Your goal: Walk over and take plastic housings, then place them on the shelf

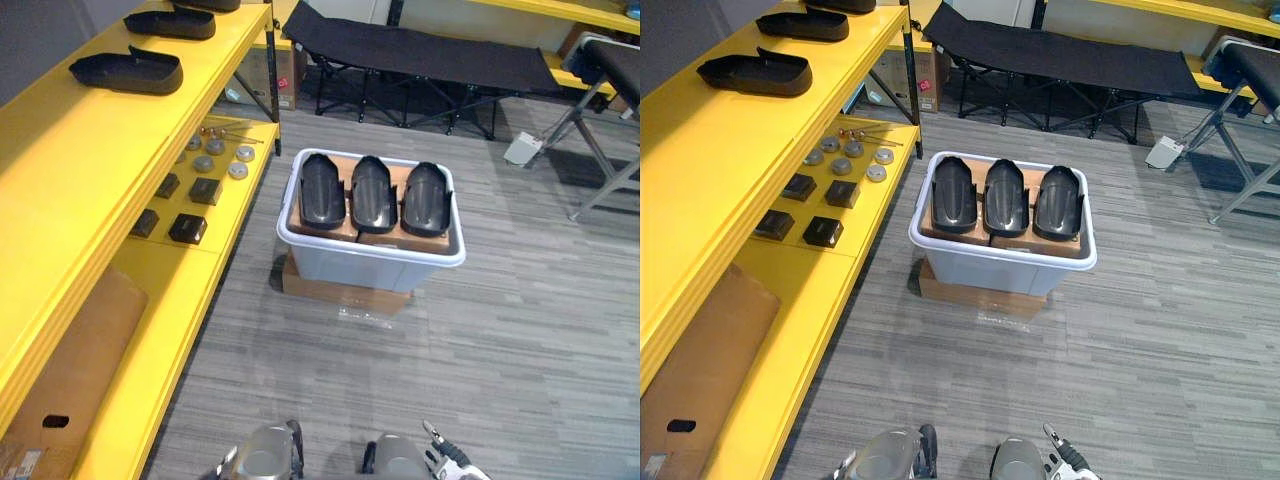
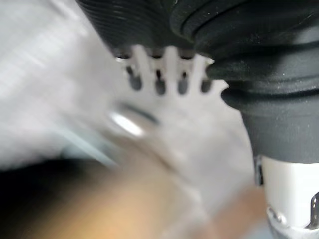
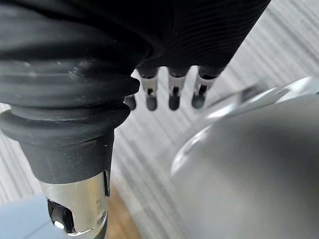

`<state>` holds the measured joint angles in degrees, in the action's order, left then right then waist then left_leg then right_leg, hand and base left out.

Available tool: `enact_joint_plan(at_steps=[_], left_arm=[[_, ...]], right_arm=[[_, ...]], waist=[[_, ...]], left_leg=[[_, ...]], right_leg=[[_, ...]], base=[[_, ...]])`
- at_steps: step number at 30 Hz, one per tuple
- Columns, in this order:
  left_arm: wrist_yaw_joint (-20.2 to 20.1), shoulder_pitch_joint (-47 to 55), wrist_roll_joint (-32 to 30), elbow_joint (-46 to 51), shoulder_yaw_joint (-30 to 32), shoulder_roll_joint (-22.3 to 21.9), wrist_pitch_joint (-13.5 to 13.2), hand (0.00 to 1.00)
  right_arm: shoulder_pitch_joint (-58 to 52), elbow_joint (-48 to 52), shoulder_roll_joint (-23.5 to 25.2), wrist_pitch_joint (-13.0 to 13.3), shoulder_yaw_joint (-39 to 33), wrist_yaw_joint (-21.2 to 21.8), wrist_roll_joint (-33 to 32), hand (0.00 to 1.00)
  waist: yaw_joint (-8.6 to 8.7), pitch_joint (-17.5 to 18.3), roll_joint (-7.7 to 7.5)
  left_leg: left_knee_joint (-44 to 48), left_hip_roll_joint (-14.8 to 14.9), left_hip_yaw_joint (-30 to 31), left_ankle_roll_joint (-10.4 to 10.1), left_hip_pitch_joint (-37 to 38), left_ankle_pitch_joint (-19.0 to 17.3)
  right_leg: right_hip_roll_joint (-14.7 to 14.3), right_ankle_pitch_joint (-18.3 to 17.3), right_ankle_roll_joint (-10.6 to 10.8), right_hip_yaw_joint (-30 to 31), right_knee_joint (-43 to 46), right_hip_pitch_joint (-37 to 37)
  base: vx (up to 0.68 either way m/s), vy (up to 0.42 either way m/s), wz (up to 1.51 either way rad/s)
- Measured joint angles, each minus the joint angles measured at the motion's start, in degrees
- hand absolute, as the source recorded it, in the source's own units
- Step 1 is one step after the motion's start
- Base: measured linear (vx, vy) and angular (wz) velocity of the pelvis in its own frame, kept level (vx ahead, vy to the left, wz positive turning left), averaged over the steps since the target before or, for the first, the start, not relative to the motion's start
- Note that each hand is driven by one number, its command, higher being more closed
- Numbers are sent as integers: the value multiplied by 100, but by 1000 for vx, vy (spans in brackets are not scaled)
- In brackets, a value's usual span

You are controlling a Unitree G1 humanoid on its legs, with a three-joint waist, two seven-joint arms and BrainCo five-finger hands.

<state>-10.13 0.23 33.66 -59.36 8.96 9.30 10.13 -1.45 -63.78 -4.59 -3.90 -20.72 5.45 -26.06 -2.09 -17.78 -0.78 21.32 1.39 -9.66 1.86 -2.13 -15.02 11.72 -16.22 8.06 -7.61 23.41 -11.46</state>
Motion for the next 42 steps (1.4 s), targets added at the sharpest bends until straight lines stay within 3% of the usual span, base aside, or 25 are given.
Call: enact_joint_plan(at_steps=[2, 5, 6, 7, 8, 10, 12, 15, 17, 18, 19, 21, 23, 26, 33, 37, 38, 42], left_arm=[[15, -86, 436, -16, -143, -15, 7, 0], [330, -62, 690, -25, -290, 15, 11, 0], [462, -58, 685, -30, -292, -19, 12, 0], [521, -22, 677, -41, -291, -65, 12, 0], [554, 19, 646, -36, -243, -124, -37, 0], [578, 16, 631, -52, -77, -275, -135, 0], [674, 14, 631, -95, -59, -352, -153, 0], [720, 14, 517, -92, -127, -366, -148, 0], [674, 76, 147, -76, -122, -359, -144, 0], [657, 207, -109, -41, -125, -346, -127, 0], [658, 215, -142, -34, -128, -346, -121, 0], [572, 298, -634, 192, -146, -262, -191, 0], [537, 197, -898, 290, -339, -126, -345, 0], [481, 156, -704, 761, -561, -84, -392, 0], [515, 202, -785, 1212, -580, -108, -551, 0], [681, 155, -775, 1320, -515, -72, -573, 0], [733, 128, -772, 1317, -504, -67, -618, 0], [818, 92, -775, 1057, -466, 13, -676, 0]], right_arm=[[-47, -6, -37, -112, -8, -62, 132, 0], [-369, -90, 152, -290, 7, -90, 226, 0], [-470, -92, 126, -337, -5, -166, 207, 0], [-503, -94, 67, -362, -3, -201, 210, 0], [-508, -95, -5, -350, -7, -262, 207, 0], [-497, -117, -173, -226, -19, -311, 195, 0], [-511, -181, -250, 33, -161, -390, 140, 0], [-516, -1, -221, 674, -290, -602, 45, 0], [-591, 854, -156, 1337, -229, -864, -17, 0], [-599, 1520, -60, 1662, -149, -970, -50, 0], [-605, 1700, -28, 1714, -134, -987, -56, 0], [-554, 2997, 37, 2433, -75, -1333, -112, 0], [-295, 3719, 32, 2841, -335, -1542, -134, 0], [61, 4553, -135, 3099, -923, -2046, 297, 0], [766, 5517, -915, 3098, -1542, -3320, 486, 0], [1152, 5274, -1469, 2405, -1587, -3332, 415, 0], [1329, 4862, -1692, 2154, -1579, -3292, 329, 0], [1946, 3308, -2293, 1689, -1443, -3156, 62, 0]], waist=[[126, 11, 76], [194, 169, -168], [261, 201, -60], [269, 302, 4], [269, 395, 218], [241, 446, 384], [300, 475, 498], [311, 467, 497], [271, 434, 521], [269, 390, 461], [277, 371, 431], [278, 252, 290], [301, 87, 168], [276, -146, 16], [260, -496, -18], [217, -758, -2], [202, -780, 5], [106, -841, 101]], left_leg=[[358, 298, 135, -264, 111, -390], [631, 539, 537, -656, 315, -873], [736, 767, 761, -802, 315, -1014], [772, 896, 811, -833, 299, -1010], [1161, 1115, 920, -841, 121, -823], [2048, 1328, 901, -801, -332, -362], [2319, 1406, 674, -834, -375, -376], [957, 1155, 61, -1072, -397, -238], [-185, 924, -10, -900, -486, 440], [-277, 859, -71, -832, -399, 701], [-279, 835, -100, -824, -389, 690], [-185, 713, -338, -633, -567, 576], [-77, 612, -369, -527, -772, 519], [104, 469, -347, -413, -902, 458], [650, 428, -159, -303, -1202, 351], [845, 519, 1, -337, -1480, 218], [879, 513, 31, -336, -1645, 219], [1051, 492, 131, -327, -1978, 214]], right_leg=[[-94, 637, 17, 316, -824, -48], [-126, 953, -17, 436, -390, -41], [-291, 1233, -75, 286, 58, -110], [-402, 1059, -159, 179, 214, -152], [-571, 898, -330, 20, 331, -158], [-663, 807, -485, -101, 238, 53], [-664, 820, -517, -290, -187, 709], [-481, 828, -527, -580, -737, 1277], [-446, 740, -438, -605, -843, 1322], [-418, 677, -350, -471, -842, 1313], [-389, 662, -327, -447, -844, 1312], [-225, 730, -210, -226, -852, 1033], [-132, 831, -60, -175, -926, 899], [-56, 1016, 60, -184, -1181, 1004], [-1, 1079, 109, -310, -1306, 1149], [-102, 1082, 110, -335, -1281, 969], [-103, 1087, 119, -338, -1238, 812], [-94, 1091, 129, -357, -1090, 524]], base=[[361, -183, 11], [434, -409, 51], [519, -613, 71], [504, -569, 53], [324, -344, 21], [325, -332, 16], [378, -300, 36], [216, -120, 40], [93, 44, 5], [97, 109, -25], [95, 154, -36], [80, 177, -32], [79, 179, -8], [115, 130, 4], [97, 74, 12], [-27, 17, 2], [-62, 37, 8], [-77, 46, 7]])
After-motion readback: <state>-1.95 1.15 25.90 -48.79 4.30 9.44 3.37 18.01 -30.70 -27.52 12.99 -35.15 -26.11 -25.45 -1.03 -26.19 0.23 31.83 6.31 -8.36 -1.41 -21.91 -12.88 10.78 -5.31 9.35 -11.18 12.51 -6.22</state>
